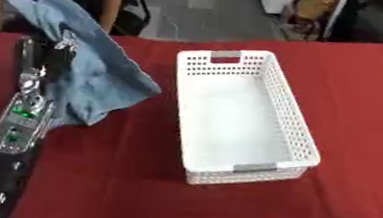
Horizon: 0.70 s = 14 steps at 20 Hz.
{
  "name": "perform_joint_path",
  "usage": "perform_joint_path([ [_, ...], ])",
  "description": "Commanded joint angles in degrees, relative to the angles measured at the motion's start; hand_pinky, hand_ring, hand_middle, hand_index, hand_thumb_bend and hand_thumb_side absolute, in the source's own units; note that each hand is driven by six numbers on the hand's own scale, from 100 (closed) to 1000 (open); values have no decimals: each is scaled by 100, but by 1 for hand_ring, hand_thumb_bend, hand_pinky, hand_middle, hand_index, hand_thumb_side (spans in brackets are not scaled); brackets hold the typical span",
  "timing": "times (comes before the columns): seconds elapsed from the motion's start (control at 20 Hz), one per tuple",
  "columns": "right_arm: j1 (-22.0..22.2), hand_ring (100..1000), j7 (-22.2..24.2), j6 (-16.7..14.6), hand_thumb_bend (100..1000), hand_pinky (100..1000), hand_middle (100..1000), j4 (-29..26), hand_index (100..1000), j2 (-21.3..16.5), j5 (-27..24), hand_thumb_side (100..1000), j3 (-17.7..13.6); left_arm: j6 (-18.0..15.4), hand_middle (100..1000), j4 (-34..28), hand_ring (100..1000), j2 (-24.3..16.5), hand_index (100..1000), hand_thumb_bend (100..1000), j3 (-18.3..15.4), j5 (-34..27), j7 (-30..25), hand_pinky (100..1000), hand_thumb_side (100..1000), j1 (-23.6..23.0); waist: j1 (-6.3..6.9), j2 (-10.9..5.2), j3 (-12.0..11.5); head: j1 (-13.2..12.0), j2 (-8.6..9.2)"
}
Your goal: Pick up objects on the table and place them in the box.
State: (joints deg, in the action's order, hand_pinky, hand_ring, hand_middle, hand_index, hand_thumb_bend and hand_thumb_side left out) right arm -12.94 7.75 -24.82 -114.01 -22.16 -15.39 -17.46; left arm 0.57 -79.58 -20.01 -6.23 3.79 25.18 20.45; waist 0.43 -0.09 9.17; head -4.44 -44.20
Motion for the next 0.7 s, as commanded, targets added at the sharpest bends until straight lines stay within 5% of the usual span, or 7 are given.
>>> perform_joint_path([
  [0.05,-41,892,1,0,100,814,870,-58,955,-85,11,940,-34,-73,198,-160,100,-24,205,100,-7,-27,-35,100,434,218,-11,-58,1,49,8],
  [0.7,-30,892,35,23,100,813,869,-58,955,-67,-11,940,-12,-554,192,-502,100,19,216,100,-1,-627,-334,100,523,1127,-5,-95,15,35,8],
])
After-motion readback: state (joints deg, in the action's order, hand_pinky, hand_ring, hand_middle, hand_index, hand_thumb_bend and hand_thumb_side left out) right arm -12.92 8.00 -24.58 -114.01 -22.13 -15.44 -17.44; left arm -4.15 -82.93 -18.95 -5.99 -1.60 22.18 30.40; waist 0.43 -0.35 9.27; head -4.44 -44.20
